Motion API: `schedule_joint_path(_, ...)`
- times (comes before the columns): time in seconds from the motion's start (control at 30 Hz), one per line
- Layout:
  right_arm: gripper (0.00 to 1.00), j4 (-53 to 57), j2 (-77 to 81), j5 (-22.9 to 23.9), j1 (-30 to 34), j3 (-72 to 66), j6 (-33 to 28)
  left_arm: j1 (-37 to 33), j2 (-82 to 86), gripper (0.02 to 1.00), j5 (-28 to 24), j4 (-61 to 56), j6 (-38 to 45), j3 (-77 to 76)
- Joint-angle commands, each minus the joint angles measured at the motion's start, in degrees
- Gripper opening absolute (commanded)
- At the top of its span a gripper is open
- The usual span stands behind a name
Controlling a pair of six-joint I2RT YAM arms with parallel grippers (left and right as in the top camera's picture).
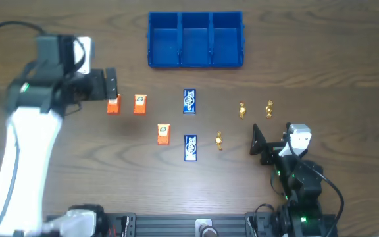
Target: Sort Candies Into Trays
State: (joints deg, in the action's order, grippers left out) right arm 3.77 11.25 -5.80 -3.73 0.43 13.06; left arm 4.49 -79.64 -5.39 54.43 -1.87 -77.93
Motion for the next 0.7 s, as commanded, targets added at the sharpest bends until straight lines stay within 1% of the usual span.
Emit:
schedule_joint_path(0.03, 0.998, 0.46, -0.2, -0.31, -0.39, 0.02, 0.46, -0.35, -8.66, 0.998, 1.31, -0.46, 0.68, -0.98)
schedule_joint_path(0.2, 0.998, 0.46, -0.2, -0.31, -0.39, 0.02, 0.46, -0.42, -17.44, 0.998, 1.53, -3.28, 3.23, -0.98)
schedule_joint_path(0.37, 0.998, 0.48, -0.2, -0.31, -0.39, 0.02, 0.46, -0.87, -24.26, 0.998, 1.4, -5.46, 3.21, -0.98)
schedule_joint_path(0.7, 0.998, 0.46, -0.2, -0.31, -0.39, 0.02, 0.46, -1.92, -31.91, 0.998, 0.9, -6.25, 3.26, -0.96)
